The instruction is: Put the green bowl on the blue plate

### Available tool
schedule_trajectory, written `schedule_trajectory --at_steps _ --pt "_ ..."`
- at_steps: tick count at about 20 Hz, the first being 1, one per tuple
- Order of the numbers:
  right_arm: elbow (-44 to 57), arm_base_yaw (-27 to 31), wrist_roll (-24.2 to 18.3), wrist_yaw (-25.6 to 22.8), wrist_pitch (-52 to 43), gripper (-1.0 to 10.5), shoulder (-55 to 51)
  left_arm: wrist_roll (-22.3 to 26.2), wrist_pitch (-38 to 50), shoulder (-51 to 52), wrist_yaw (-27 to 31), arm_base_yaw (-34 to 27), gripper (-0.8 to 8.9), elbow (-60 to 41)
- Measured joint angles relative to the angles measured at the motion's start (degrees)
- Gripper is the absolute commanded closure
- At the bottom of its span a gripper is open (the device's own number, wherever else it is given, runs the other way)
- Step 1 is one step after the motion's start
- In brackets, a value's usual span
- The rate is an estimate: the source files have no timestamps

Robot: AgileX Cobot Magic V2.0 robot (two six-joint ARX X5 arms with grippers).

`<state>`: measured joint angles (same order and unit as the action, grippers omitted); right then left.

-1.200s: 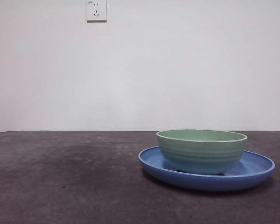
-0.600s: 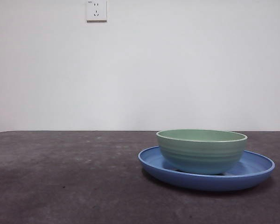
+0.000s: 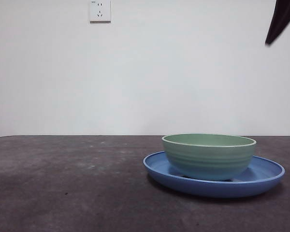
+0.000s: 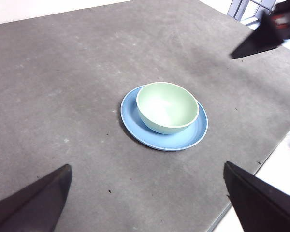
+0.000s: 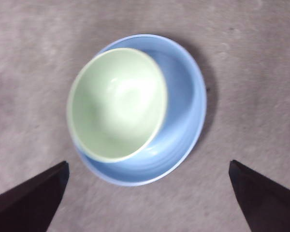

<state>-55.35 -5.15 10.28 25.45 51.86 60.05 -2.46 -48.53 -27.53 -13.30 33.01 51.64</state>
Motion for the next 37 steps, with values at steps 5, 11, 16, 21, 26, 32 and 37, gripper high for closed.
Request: schedule_trajectory --at_steps 5,11,16,21,26,32,37 --pt "0.00 4.20 -4.17 0.48 -5.46 5.5 13.29 -0.02 -0.07 0.00 0.00 0.00 3.10 0.00" --pt "0.00 4.09 -7.26 2.47 -12.46 6.3 25.57 -0.02 -0.09 0.00 0.00 0.00 3.10 0.00" --pt "0.00 3.96 -7.54 6.12 -15.67 6.3 31.78 -0.02 -0.07 0.02 0.00 0.00 3.10 0.00" --pt "0.00 3.85 -8.66 9.97 -16.24 7.3 36.89 -0.02 -0.07 0.00 0.00 0.00 3.10 0.00" --pt "0.00 3.58 -9.01 10.45 -17.11 8.8 38.60 -0.02 -0.07 0.02 0.00 0.00 3.10 0.00" --pt "-0.02 3.17 -9.01 10.25 -17.94 9.4 38.84 0.00 -0.07 0.00 0.00 0.00 3.10 0.00" --pt "-4.35 2.64 -8.96 9.42 -13.73 9.4 38.99 -0.02 -0.07 0.02 0.00 0.00 3.10 0.00"
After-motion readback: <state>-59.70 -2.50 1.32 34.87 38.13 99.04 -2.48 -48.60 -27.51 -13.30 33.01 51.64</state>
